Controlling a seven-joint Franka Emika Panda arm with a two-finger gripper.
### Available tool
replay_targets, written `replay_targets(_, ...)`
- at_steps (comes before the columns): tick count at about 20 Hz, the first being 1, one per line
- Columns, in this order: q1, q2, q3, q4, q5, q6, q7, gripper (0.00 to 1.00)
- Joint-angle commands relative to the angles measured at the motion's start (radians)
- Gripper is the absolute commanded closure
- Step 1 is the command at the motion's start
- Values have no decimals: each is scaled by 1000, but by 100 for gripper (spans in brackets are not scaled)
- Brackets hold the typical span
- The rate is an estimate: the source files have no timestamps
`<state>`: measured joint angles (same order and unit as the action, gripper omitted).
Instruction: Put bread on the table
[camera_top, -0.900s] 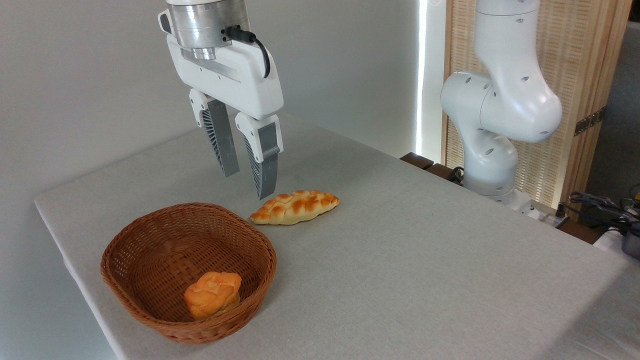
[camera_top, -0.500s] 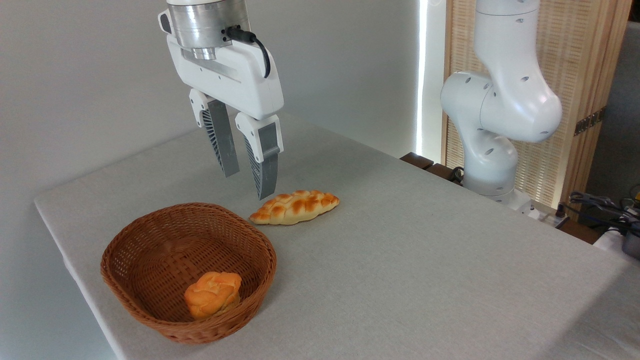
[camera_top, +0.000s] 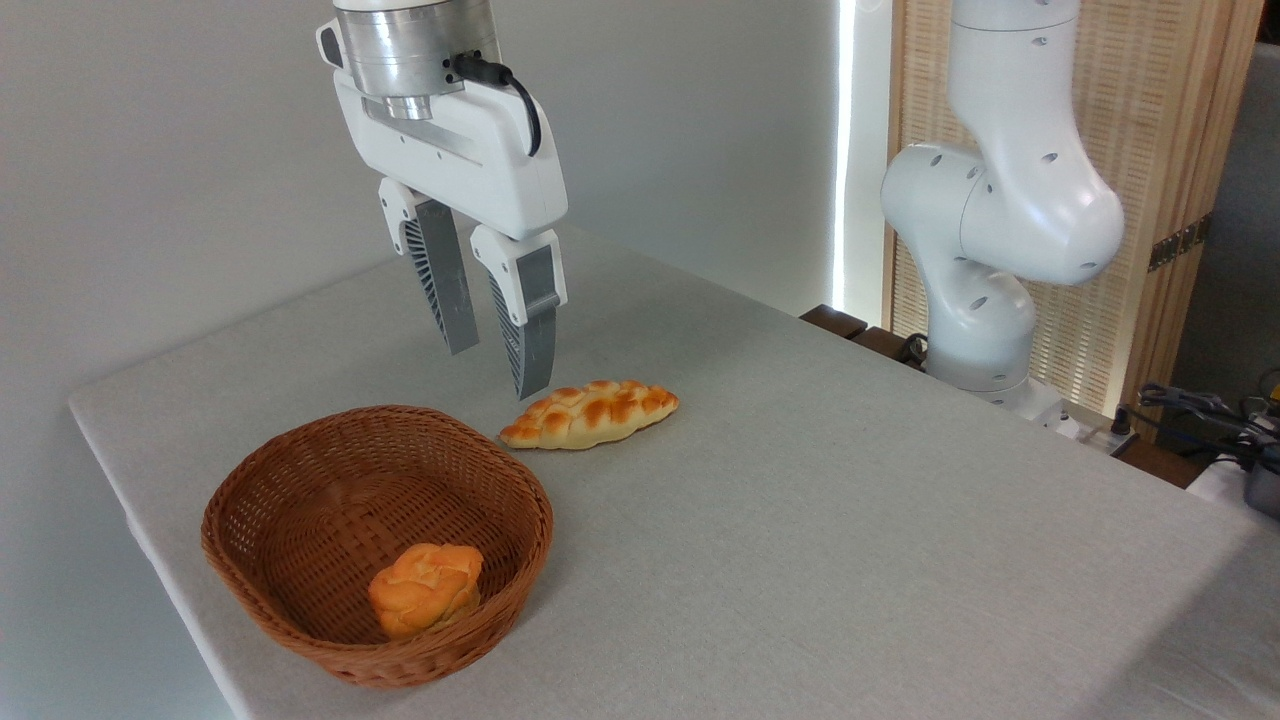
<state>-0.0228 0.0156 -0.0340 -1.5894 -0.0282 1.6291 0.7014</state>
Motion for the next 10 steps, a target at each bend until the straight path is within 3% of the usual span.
replay_targets(1, 7, -9, 2, -7, -18, -17, 12, 0)
replay_targets(10, 7, -9, 2, -9, -18, -12, 12, 0)
